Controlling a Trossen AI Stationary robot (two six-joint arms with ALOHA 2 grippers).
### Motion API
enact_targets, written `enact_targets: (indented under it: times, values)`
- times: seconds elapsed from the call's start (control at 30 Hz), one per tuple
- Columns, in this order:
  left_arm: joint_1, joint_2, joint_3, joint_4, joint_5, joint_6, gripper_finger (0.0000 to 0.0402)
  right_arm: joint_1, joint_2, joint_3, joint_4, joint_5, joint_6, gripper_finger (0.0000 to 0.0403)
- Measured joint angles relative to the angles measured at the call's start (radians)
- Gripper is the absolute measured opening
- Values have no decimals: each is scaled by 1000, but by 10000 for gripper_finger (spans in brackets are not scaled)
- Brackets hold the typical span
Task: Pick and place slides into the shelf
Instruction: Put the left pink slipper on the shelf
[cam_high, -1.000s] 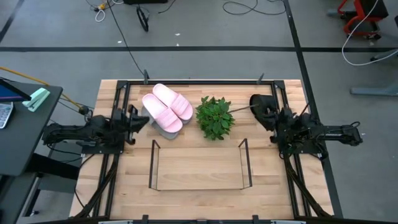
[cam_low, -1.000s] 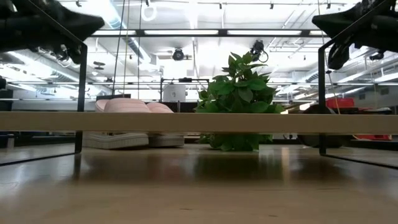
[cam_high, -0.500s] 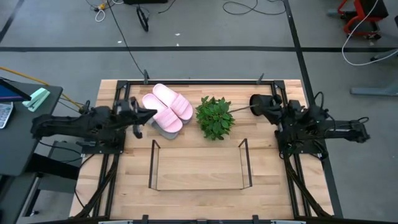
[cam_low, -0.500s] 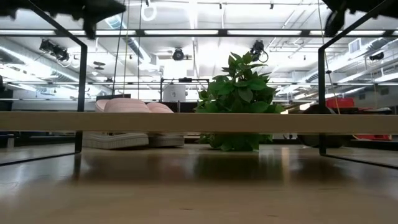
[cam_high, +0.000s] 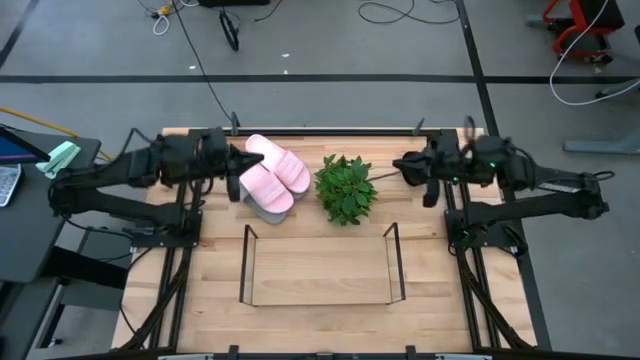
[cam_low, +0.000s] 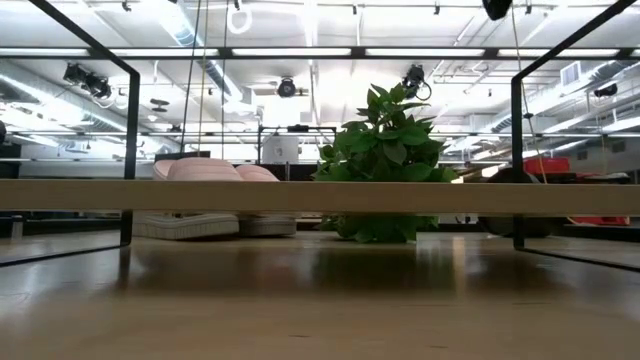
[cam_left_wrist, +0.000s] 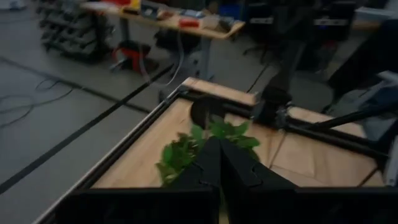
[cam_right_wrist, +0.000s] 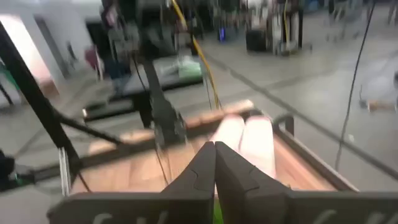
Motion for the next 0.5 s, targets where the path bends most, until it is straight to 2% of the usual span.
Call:
enact_targets:
  times: [0.13,0.23,0.3,0.5]
  values:
    - [45,81,177,-154,0,-2,19,-69,103,131,-98,-123,13,14]
    - [68,117,255,-164,0,74,27,-109,178,213,-173,-143,20,14]
    - [76,127,280,-145,-1,102,30,-126,214,255,-215,-144,5,14]
    - [81,132,288,-109,0,5,29,-137,278,297,-230,-158,26,14]
